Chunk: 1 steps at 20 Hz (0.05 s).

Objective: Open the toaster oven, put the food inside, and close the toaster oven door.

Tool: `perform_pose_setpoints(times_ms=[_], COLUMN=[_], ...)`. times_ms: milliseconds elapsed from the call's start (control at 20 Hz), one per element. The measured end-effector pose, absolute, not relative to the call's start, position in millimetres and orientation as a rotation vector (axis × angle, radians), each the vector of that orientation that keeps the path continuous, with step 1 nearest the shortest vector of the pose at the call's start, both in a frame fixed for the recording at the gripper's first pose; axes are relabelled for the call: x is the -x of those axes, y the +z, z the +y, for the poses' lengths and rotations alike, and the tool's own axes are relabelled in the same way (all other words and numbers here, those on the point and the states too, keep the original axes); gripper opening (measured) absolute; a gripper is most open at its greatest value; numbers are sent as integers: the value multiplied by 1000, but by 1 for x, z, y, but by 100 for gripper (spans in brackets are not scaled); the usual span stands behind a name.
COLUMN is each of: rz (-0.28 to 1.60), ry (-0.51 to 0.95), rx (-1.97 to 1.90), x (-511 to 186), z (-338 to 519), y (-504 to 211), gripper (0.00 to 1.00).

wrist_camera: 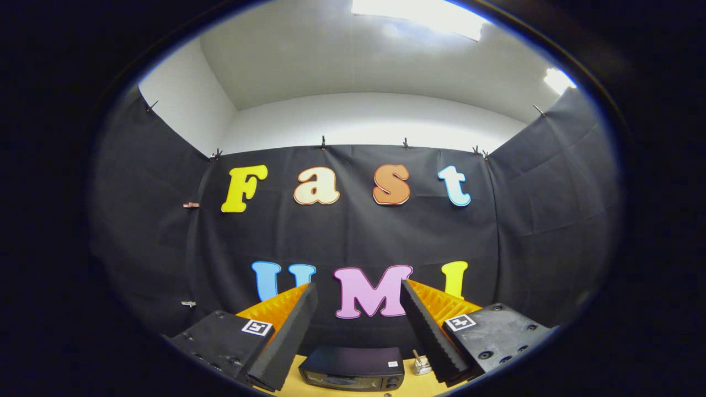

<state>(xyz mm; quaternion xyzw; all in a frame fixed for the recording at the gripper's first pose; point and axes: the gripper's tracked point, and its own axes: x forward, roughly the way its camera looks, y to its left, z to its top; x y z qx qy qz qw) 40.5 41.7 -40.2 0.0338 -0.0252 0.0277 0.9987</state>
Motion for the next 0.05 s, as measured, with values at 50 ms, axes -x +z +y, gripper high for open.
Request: perform_pose_setpoints(times_ms=[50], rz=[-50], ry=[52], rx=[-68], x=[-39], z=[39], y=[-40], gripper=[97])
